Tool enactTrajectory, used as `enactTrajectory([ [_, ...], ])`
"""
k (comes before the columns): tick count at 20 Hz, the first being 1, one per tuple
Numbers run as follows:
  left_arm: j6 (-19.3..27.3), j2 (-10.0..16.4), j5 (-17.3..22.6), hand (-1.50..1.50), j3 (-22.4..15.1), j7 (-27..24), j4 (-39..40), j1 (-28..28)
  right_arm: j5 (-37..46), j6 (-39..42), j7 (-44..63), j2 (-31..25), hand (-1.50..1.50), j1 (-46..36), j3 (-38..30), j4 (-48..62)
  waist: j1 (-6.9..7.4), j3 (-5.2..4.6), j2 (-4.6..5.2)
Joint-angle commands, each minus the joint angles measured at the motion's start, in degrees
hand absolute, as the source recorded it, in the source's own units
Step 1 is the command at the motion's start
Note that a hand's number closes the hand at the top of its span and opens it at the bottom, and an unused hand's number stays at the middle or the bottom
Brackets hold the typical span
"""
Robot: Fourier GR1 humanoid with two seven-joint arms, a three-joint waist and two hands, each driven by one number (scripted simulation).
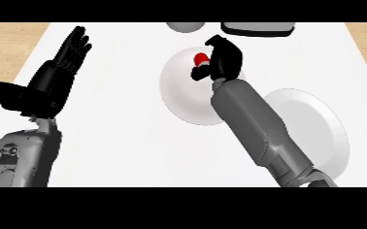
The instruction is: Pick the can from the plate and place it in the plate
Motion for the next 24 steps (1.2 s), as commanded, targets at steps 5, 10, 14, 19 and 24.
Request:
enactTrajectory([
  [5,-1.23,1.08,1.45,0.00,0.74,3.44,-0.72,-4.02,-14.66,-9.67,-13.75,0.05,-1.50,-1.17,-1.49,7.79,2.16,0.10,0.64],
  [10,-0.42,-0.31,-0.12,0.00,-0.24,0.13,-0.64,-0.47,-19.10,-18.74,-20.25,0.05,-1.50,-2.96,-3.63,6.62,1.38,0.07,0.43],
  [14,-1.12,0.14,0.32,0.00,0.08,0.70,-0.34,-1.07,-27.18,-21.45,-26.85,0.04,-1.50,-1.63,-4.90,2.91,0.97,0.09,0.27],
  [19,-2.99,2.93,2.92,0.00,3.75,1.33,-1.91,0.45,-32.73,-23.88,-34.29,0.04,-1.50,2.73,-7.07,-0.45,-1.13,0.03,-0.54],
  [24,0.47,0.40,0.19,0.00,2.57,2.57,-0.56,0.05,-34.75,-18.27,-37.94,-3.06,-1.50,10.42,-10.34,-10.45,-3.55,0.00,-1.05],
])
